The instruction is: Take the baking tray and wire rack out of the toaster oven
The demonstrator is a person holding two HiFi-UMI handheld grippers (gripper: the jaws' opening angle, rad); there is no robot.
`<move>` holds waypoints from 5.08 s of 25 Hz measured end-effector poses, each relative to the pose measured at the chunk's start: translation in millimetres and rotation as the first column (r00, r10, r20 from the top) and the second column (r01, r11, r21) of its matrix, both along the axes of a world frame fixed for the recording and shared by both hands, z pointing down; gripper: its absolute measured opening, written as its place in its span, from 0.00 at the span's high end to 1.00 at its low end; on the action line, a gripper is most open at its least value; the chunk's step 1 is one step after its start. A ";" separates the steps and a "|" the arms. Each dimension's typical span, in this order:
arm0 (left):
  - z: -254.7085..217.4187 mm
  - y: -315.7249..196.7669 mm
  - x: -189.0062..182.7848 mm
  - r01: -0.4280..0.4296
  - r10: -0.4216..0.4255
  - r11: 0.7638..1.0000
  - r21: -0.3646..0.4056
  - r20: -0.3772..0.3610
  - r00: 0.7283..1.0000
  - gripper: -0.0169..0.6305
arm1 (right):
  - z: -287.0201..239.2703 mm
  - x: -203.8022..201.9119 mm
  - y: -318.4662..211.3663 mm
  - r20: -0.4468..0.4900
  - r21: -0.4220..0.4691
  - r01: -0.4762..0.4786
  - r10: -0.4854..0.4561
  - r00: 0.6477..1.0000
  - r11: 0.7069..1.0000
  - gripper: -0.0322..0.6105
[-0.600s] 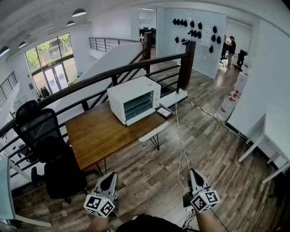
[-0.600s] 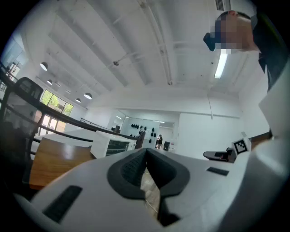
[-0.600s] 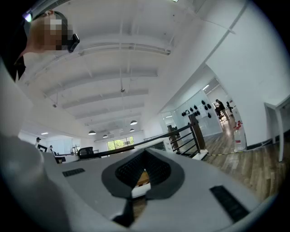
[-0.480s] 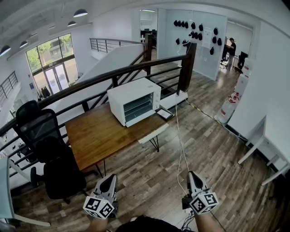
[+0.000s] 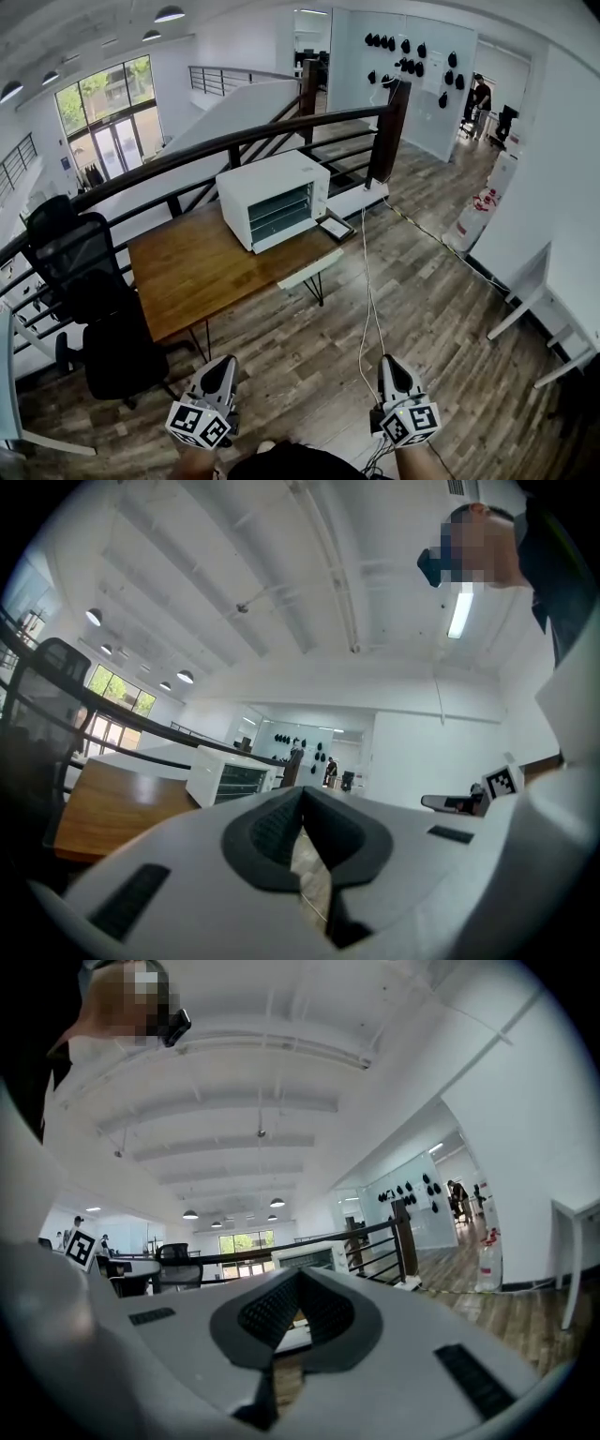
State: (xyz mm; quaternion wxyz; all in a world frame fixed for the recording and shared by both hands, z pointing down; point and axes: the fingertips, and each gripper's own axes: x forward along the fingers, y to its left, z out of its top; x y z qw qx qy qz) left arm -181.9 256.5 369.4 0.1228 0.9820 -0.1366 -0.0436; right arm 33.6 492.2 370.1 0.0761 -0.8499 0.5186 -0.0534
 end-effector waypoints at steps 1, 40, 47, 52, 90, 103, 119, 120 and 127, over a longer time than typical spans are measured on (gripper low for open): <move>1.4 1.8 1.6 0.002 -0.002 1.000 -0.002 0.003 1.000 0.96 | 0.2 0.8 -0.7 0.001 0.000 0.001 -0.001 1.000 1.000 0.95; 10.3 -104.1 119.3 -0.031 0.032 0.999 0.032 -0.022 0.999 0.59 | -4.8 80.5 -129.2 -0.018 0.021 0.051 -0.051 0.999 0.998 0.61; 15.5 -166.1 130.2 -0.040 0.041 0.999 0.027 -0.013 0.999 0.59 | 2.3 96.9 -202.5 -0.011 0.011 0.079 -0.079 0.997 0.997 0.62; 22.1 -200.7 126.6 -0.018 0.018 1.000 0.013 0.002 1.000 0.59 | 10.4 100.4 -240.5 0.012 -0.007 0.103 -0.103 0.995 0.995 0.63; 55.1 -334.3 299.3 0.222 -0.221 0.975 0.000 0.048 0.974 0.59 | 98.8 293.0 -517.4 0.290 -0.036 0.441 -0.413 0.863 0.897 0.66; 99.5 -338.4 267.2 0.414 -0.396 0.905 -0.103 0.160 0.904 0.59 | 171.4 297.7 -601.1 0.576 -0.025 0.533 -0.423 0.699 0.846 0.66; 106.9 -347.5 231.5 0.513 -0.476 0.847 -0.140 0.231 0.849 0.59 | 198.8 311.0 -675.3 0.822 0.120 0.395 -0.314 0.475 0.911 0.65; 106.0 -348.2 231.6 0.514 -0.477 0.846 -0.139 0.230 0.848 0.59 | 199.1 312.3 -678.8 0.825 0.122 0.388 -0.311 0.472 0.914 0.65; 103.5 -349.2 227.6 0.517 -0.479 0.847 -0.126 0.242 0.844 0.59 | 197.1 318.5 -693.0 0.820 0.126 0.345 -0.294 0.492 0.930 0.70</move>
